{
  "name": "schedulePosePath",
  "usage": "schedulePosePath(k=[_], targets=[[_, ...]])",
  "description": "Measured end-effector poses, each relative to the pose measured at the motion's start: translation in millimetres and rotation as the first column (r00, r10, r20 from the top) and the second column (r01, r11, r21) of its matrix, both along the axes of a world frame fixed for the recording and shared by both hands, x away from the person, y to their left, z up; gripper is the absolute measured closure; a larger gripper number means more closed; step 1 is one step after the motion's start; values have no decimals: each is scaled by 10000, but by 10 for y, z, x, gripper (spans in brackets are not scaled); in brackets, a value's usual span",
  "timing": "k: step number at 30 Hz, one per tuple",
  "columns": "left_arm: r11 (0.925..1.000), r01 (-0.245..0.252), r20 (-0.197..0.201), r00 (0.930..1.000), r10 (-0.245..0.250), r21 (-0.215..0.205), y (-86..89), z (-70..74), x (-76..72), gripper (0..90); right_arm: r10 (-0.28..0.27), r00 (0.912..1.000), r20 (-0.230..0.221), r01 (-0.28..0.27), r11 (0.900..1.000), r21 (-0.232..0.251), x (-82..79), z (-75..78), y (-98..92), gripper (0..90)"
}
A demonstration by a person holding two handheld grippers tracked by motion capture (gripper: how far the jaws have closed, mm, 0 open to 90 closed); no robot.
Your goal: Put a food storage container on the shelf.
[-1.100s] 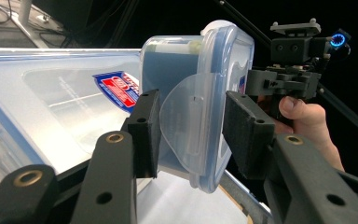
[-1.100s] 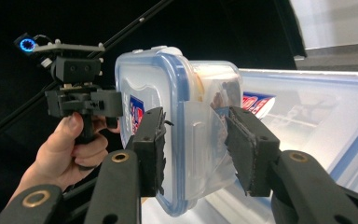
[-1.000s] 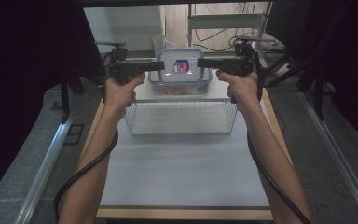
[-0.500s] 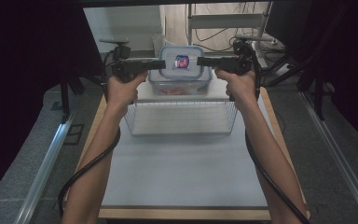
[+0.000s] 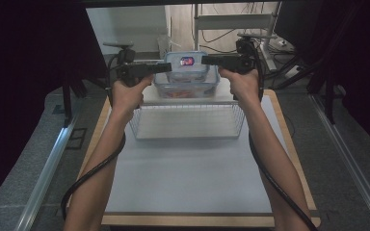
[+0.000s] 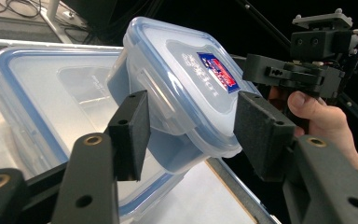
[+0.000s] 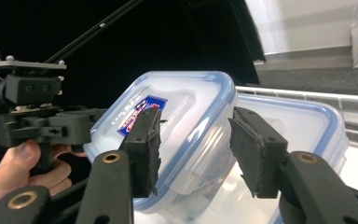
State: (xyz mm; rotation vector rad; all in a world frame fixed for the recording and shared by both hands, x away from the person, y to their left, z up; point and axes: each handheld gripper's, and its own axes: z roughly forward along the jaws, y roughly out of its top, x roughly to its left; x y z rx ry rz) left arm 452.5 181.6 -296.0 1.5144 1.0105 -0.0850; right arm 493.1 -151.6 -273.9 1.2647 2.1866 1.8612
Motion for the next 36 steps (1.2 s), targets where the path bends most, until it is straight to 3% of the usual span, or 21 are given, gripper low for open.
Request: schedulePosePath(k=[3, 6, 10, 13, 16, 19, 22, 27, 33, 36], targets=[[9999, -157, 343, 9993, 155, 44, 21, 16, -19, 429, -198, 9992, 358, 208, 9994, -264, -11, 14, 30, 517], [9963, -577, 1031, 9934, 508, 644, 42, 77, -79, 386, -500, 9943, 941, 565, 9961, -671, -70, 68, 11, 514], [9865, -757, 1828, 9820, 484, 1451, 45, 138, -224, 390, -527, 9892, 1364, 610, 9965, -571, -172, 141, -82, 558], [9687, -884, 2392, 9705, 314, 2318, 0, 151, -358, 483, -338, 9853, 1674, 498, 9945, -926, -275, 167, -112, 656], [9427, -952, 2946, 9556, -34, 3198, -65, 144, -486, 669, -140, 9790, 2033, 446, 9882, -1465, -410, 154, -120, 783], [9248, -834, 3011, 9529, -349, 3711, -138, 114, -533, 816, 315, 9761, 2150, 48, 9861, -1661, -509, 82, -109, 871], [9197, -791, 2904, 9561, -392, 3846, -206, 75, -506, 887, 786, 9752, 2068, -377, 9801, -1950, -547, -22, -39, 895], [9152, -913, 2787, 9601, -237, 3924, -266, 21, -429, 896, 1092, 9720, 2080, -551, 9666, -2503, -546, -115, 100, 896], [9236, -911, 2707, 9625, -142, 3724, -258, 9, -388, 887, 982, 9748, 2005, -468, 9680, -2466, -488, -135, 125, 896], [9267, -835, 2790, 9600, -238, 3663, -257, 9, -419, 862, 1027, 9745, 1994, -534, 9696, -2386, -491, -153, 125, 894]])
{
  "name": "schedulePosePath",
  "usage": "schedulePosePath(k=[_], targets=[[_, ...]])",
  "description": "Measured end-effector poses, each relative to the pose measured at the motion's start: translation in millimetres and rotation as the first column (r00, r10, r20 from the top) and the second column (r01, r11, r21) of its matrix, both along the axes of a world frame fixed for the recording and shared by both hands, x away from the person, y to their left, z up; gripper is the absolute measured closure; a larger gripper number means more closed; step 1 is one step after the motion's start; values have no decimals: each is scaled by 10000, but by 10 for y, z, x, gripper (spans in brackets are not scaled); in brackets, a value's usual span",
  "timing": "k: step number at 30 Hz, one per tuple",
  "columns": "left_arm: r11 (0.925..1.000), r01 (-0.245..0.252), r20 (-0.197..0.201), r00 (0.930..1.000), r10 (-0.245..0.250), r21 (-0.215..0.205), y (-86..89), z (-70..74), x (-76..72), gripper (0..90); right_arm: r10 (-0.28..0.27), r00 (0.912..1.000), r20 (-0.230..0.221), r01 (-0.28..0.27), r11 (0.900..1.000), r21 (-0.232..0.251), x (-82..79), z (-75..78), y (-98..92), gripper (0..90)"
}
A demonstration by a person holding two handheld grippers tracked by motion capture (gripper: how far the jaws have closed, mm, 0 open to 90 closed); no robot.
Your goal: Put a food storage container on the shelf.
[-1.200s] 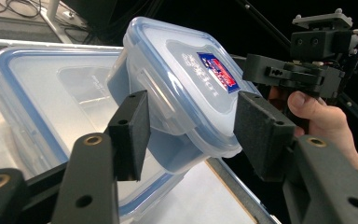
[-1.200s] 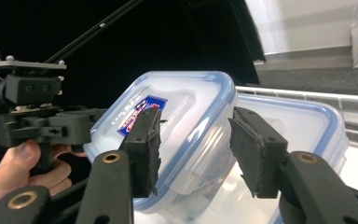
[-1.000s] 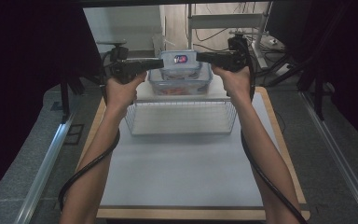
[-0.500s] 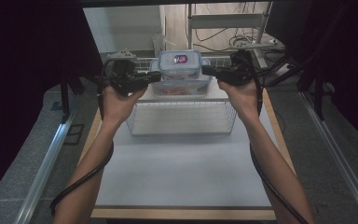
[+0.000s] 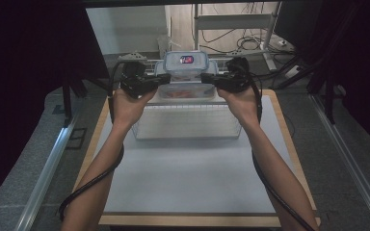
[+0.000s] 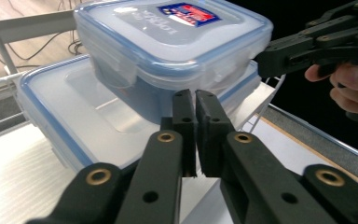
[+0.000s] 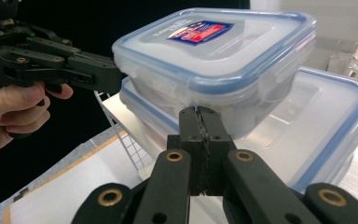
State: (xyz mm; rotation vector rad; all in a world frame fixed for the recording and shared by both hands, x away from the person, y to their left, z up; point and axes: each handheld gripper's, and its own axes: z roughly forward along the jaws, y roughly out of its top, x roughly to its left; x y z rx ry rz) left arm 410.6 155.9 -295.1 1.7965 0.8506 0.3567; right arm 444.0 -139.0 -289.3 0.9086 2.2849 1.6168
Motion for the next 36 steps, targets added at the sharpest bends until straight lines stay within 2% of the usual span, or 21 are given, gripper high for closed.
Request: schedulePosePath(k=[2, 10, 15, 18, 23, 36], targets=[[9999, 57, 121, 9999, -59, 120, -3, -8, -37, 818, 61, 10000, 21, -61, 10000, -25, -27, -19, 1, 868], [9994, 172, 451, 9988, -185, 296, -43, -115, -226, 592, 296, 9993, 226, -298, 9995, 92, -165, -152, -33, 670], [9974, 228, 647, 9975, -273, 690, -74, -242, -348, 476, 381, 9987, 332, -381, 9993, -3, -273, -248, -72, 594], [9966, 309, 618, 9974, -357, 762, -77, -346, -405, 425, 355, 9986, 385, -353, 9994, -59, -322, -303, -101, 554], [9933, 248, 788, 9963, -339, 1128, -74, -491, -515, 357, 372, 9984, 437, -366, 9992, -134, -402, -384, -134, 495], [9927, 244, 608, 9976, -318, 1185, 17, -804, -750, 204, 475, 9970, 611, -433, 9967, -685, -596, -611, -158, 376]])
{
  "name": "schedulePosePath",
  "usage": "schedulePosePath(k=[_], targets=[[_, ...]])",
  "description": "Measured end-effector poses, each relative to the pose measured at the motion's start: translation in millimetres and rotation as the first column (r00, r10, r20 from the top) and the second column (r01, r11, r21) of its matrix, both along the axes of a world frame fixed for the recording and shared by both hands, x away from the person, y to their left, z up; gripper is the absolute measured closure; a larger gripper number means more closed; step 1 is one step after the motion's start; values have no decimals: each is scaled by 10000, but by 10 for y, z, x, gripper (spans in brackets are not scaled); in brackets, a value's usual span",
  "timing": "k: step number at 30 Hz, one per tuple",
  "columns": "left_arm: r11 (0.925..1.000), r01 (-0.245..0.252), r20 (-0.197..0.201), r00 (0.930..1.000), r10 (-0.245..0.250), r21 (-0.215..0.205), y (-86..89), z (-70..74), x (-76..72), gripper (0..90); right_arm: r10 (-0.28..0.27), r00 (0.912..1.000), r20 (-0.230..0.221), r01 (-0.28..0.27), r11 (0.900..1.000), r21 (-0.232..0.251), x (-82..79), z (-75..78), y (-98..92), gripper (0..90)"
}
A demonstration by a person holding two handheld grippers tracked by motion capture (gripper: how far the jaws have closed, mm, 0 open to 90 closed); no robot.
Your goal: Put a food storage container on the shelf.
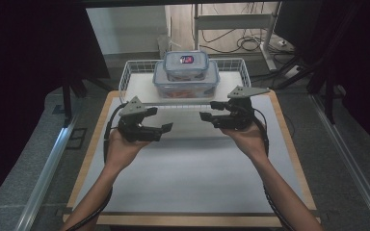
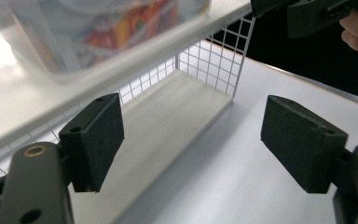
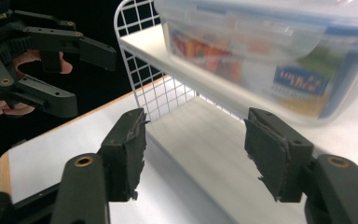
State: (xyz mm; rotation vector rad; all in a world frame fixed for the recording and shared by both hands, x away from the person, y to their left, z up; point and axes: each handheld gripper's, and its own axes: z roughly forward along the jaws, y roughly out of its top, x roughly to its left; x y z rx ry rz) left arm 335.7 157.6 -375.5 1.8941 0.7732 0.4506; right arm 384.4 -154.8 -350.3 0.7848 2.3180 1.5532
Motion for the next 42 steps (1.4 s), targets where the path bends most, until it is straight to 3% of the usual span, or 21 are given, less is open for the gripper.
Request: schedulePosePath(k=[7, 14, 27, 42], targets=[[10000, -59, -223, 9997, 58, -64, 43, -177, -100, 143, 8, 10000, -83, -11, 9995, -306, -76, -150, -18, 311], [9999, -50, -452, 9990, 42, -159, 61, -332, -211, 117, 147, 9999, -36, -150, 9956, -922, -160, -318, -20, 240], [10000, 45, -939, 9956, -51, -64, 83, -676, -402, 73, -21, 9994, -335, -20, 9924, -1227, -351, -651, -104, 123], [9981, -139, -1007, 9947, 198, 593, 101, -963, -702, 37, -301, 9983, -494, 226, 9891, -1456, -651, -915, -349, 50]])
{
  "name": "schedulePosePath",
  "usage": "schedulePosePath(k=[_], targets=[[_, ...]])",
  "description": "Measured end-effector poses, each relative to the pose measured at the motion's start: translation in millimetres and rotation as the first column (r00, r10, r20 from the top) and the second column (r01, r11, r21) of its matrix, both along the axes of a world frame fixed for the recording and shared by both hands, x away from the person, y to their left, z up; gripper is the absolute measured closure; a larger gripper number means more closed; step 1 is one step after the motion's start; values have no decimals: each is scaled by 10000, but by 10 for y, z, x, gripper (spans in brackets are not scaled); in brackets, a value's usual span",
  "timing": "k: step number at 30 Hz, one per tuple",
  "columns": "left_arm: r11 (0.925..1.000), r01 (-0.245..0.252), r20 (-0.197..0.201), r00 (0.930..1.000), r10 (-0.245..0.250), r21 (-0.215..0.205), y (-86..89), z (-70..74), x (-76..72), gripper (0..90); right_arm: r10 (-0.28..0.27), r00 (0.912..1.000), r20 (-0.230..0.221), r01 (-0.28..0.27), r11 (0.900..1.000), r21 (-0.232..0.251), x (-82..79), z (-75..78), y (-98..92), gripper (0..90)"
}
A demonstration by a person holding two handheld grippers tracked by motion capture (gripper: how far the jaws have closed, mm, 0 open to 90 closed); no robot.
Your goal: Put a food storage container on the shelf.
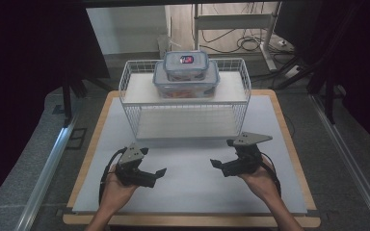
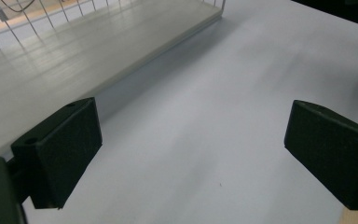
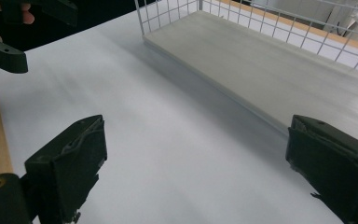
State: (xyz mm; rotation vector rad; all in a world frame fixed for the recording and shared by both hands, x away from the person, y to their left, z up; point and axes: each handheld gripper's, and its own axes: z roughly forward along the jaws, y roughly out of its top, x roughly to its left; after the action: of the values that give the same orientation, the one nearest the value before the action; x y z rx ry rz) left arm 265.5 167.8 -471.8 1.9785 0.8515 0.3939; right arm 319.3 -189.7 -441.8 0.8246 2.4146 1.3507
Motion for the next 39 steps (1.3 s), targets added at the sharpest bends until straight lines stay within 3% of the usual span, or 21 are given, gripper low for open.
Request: schedulePosePath(k=[7, 12, 25, 31, 39], targets=[[9994, -144, -94, 9998, 147, 311, 59, -146, -142, 36, -141, 9999, 87, 141, 9999, -32, -149, -101, -157, 51], [9971, -326, 60, 9995, 322, 684, 112, -212, -230, 36, -314, 9994, 141, 314, 9995, -35, -228, -167, -269, 52], [9919, -912, 101, 9958, 907, 881, 336, -331, -462, 18, -873, 9960, 215, 881, 9952, -423, -461, -336, -556, 50], [9832, -1243, 152, 9922, 1234, 1333, 418, -416, -531, 7, -1131, 9934, 192, 1140, 9921, -529, -551, -402, -688, 50], [9740, -1451, 62, 9892, 1462, 1740, 478, -522, -612, 3, -1470, 9891, -23, 1460, 9840, -1020, -602, -542, -836, 52]])
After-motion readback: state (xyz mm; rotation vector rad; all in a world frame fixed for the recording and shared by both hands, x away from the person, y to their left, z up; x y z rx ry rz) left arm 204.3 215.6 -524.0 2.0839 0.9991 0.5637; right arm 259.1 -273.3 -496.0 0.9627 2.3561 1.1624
